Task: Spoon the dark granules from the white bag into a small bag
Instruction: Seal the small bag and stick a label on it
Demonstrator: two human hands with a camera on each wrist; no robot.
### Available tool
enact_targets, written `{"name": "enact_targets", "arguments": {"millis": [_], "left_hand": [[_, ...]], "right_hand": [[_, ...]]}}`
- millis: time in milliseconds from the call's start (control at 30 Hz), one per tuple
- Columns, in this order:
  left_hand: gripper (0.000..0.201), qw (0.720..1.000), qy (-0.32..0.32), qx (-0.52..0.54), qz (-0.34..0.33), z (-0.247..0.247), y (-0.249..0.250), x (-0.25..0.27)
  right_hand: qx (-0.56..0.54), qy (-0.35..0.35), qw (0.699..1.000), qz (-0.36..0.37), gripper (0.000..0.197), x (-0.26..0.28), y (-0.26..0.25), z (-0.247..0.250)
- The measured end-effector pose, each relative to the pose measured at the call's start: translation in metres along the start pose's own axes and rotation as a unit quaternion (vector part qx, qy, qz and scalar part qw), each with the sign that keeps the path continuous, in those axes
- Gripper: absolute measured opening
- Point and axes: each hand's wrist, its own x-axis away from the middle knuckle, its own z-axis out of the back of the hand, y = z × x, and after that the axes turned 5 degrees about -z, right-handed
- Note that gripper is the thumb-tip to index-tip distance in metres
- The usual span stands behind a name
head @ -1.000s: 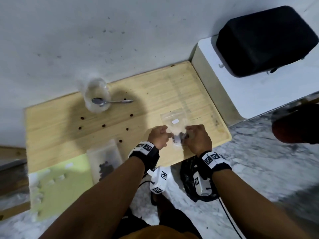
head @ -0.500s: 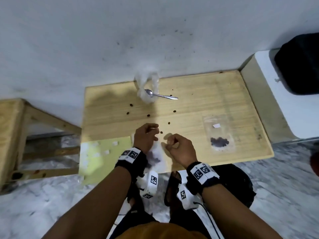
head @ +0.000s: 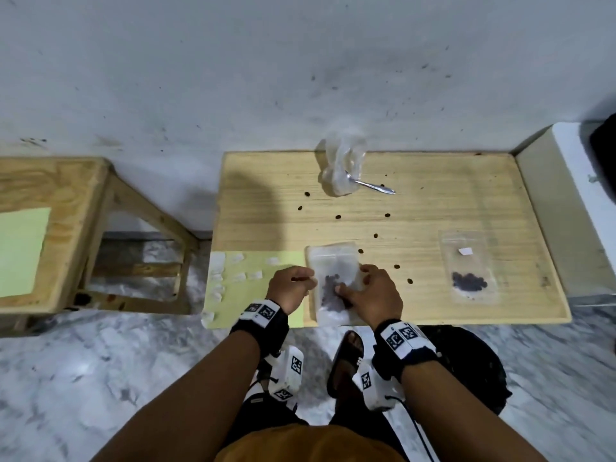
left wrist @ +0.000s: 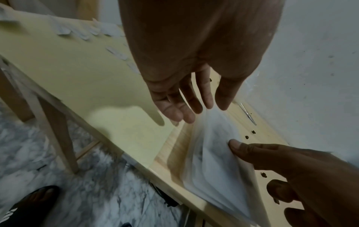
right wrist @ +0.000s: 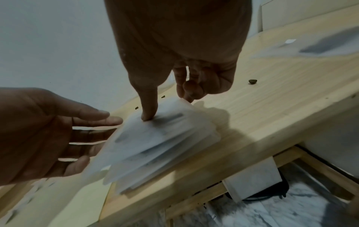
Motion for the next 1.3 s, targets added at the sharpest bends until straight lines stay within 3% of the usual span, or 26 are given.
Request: {"name": "enact_targets", "arguments": {"millis": [100, 367, 467, 567, 667, 833, 1033, 1167, 1300], "left_hand": [[0.015, 1.000, -0.015, 0.006, 0.015, -0.004, -0.002, 0.001], [0.012, 0.997, 0.039, -0.058, -0.034, -0.016, -0.001, -0.002], [0.010, 0.988, 0.071, -0.113, -0.072, -0.021, 0.003, -0.002], [0.004, 0.988, 0.093, -0.093, -0.080, -0.023, 0.007, -0.001], [0.013, 0.993, 0.099, 0.002, -0.064, -0.020, 0.011, -0.001], [0.026, 0.985, 0.072, 0.127, -0.094, -0.001, 0.024, 0.005], [0.038, 0.982, 0.052, 0.137, -0.119, 0.045, 0.023, 0.005], [0.038, 0.982, 0.075, 0.114, -0.128, 0.078, 0.013, 0.003], [0.035, 0.972, 0.130, 0.163, -0.110, 0.116, 0.001, -0.003]], "right_hand": [[-0.012, 0.013, 1.000, -0.006, 0.065, 0.004, -0.001, 0.003], [0.028, 0.060, 0.998, 0.017, 0.052, 0.003, 0.003, 0.003], [-0.027, 0.070, 0.996, 0.038, 0.040, 0.001, 0.010, 0.001], [-0.133, 0.051, 0.988, 0.059, 0.020, -0.006, 0.014, 0.000], [-0.194, -0.001, 0.978, 0.080, 0.023, -0.011, 0.005, 0.006], [-0.227, -0.073, 0.964, 0.118, 0.027, -0.014, -0.029, 0.007], [-0.226, -0.083, 0.957, 0.164, 0.027, -0.007, -0.073, -0.018], [-0.219, -0.100, 0.954, 0.177, 0.026, -0.001, -0.095, -0.038], [-0.235, -0.073, 0.960, 0.135, 0.031, 0.004, -0.104, -0.056]]}}
